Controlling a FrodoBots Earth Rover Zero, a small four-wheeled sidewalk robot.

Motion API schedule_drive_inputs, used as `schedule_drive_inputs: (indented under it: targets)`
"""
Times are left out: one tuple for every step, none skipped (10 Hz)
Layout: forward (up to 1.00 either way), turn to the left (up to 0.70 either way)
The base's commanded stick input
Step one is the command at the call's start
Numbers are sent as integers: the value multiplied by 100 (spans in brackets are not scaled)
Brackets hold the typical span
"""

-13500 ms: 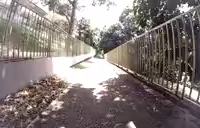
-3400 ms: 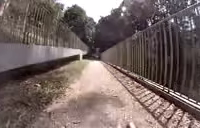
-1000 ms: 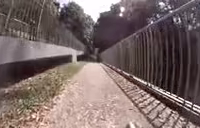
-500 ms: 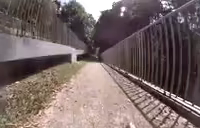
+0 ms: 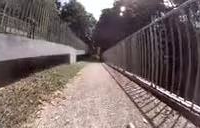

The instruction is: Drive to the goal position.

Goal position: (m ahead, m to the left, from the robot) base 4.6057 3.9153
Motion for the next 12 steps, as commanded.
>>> schedule_drive_inputs:
  targets:
    - [100,0]
    - [100,0]
    - [100,0]
    - [100,0]
    - [100,0]
    - [100,0]
    - [100,0]
    - [100,0]
    - [100,0]
    - [100,0]
    - [100,0]
    - [100,0]
